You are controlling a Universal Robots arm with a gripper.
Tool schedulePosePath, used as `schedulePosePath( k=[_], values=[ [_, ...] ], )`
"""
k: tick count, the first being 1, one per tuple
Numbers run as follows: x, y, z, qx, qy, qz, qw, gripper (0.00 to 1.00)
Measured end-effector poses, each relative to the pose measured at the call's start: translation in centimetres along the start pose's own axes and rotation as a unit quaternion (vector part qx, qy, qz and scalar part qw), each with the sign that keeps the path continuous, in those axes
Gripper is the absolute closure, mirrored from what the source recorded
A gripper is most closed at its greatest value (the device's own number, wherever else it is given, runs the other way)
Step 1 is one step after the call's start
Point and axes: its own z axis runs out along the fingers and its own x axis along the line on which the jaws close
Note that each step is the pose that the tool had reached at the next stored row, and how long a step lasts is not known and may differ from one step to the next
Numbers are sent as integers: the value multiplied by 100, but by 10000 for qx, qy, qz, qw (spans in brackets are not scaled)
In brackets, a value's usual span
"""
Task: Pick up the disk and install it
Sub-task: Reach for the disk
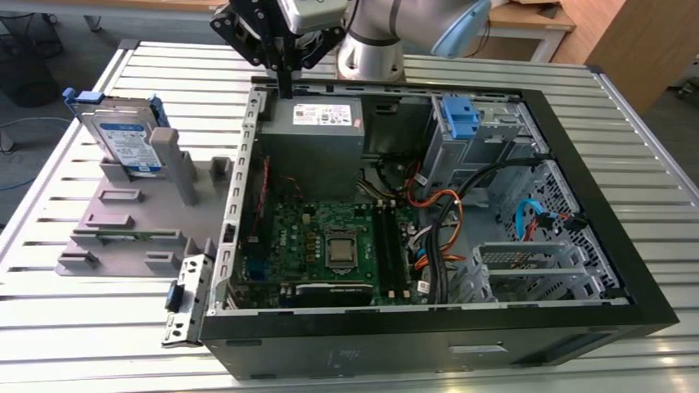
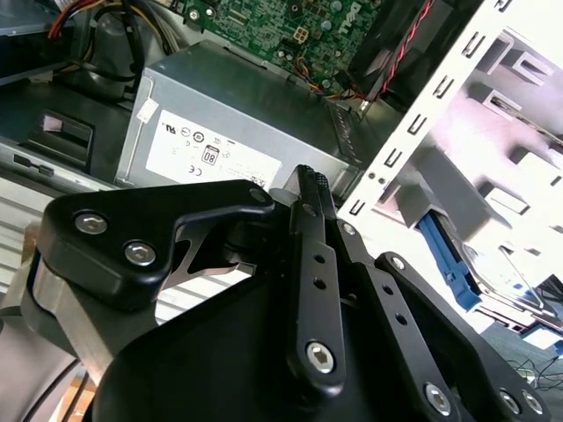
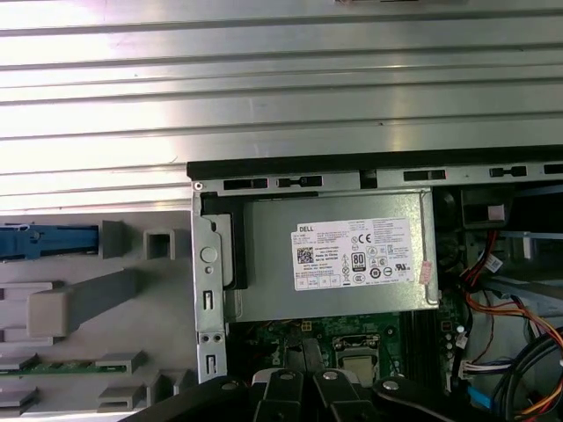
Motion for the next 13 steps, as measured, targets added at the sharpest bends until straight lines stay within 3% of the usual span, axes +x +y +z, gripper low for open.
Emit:
schedulePosePath(
  k=[5, 13],
  values=[
    [40, -3, -1, 0, -2, 0, 10000, 89],
    [179, -14, -4, -2, -24, -1, 10000, 89]
  ],
)
